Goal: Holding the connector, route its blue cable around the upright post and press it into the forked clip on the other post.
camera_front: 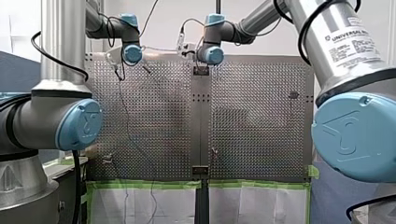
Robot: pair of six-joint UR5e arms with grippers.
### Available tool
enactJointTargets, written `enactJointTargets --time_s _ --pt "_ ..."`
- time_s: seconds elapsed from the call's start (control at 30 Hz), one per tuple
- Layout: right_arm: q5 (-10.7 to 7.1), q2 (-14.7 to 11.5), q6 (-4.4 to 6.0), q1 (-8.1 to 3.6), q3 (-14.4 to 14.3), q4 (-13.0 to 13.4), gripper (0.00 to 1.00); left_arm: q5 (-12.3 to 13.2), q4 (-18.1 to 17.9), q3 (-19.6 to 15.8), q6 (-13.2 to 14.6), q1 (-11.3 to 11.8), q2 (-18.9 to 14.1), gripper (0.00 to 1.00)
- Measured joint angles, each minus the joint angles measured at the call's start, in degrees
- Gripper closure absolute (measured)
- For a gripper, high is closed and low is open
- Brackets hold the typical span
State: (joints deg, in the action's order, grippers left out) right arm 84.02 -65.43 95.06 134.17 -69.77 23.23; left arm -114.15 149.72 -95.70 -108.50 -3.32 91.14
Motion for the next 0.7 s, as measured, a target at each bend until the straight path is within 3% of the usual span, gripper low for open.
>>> enactJointTargets --time_s 0.37,0.7 --pt "-0.58 2.8 0.03 -0.02 0.7 0.8 0.98 0.8 0.0 0.3 -1.1 2.5 3.3 1.00" --pt "-0.69 3.7 -0.03 -0.20 0.7 0.9 0.98 3.9 -0.1 0.4 -1.5 3.7 7.3 1.00"
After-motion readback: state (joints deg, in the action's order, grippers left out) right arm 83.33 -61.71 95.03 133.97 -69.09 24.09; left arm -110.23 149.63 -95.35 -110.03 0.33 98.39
